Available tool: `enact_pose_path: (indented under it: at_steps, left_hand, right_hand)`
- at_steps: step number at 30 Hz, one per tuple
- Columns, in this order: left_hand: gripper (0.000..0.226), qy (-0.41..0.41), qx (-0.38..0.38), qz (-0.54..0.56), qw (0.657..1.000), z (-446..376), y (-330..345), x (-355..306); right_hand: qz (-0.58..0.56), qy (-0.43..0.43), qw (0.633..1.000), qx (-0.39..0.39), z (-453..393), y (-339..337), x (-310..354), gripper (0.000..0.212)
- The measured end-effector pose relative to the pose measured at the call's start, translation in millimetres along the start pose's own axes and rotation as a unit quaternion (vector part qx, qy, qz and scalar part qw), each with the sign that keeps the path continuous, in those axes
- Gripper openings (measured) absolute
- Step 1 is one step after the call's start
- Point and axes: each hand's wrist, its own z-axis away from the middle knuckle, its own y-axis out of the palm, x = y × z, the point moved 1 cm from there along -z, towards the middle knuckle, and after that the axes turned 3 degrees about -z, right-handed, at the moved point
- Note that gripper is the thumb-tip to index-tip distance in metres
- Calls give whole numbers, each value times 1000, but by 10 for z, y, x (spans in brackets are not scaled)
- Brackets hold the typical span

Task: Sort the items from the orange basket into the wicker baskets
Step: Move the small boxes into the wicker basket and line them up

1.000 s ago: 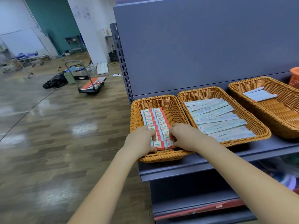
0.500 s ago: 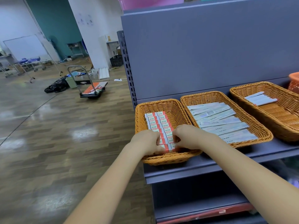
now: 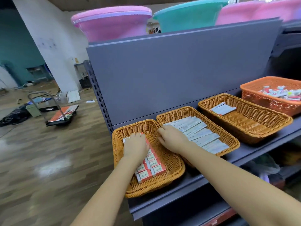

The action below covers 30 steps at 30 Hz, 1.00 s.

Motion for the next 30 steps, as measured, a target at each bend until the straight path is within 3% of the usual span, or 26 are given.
enact_pose_path:
  at_steps: [7,15,30]
  left_hand:
    - [40,-2,-22,-14,1000,-335,-331,-580]
    - [40,16,-42,3,999,-908,-689,-1835]
    - [42,146,-80,51,985,-2258,-1036,-4056]
  right_hand:
    - [27,9,1000,-7,25,-257,-691,35]
    - [57,23,997,-42,271,-870,-1917,29]
    - [69,175,979,-77,607,-1473,-4368,32]
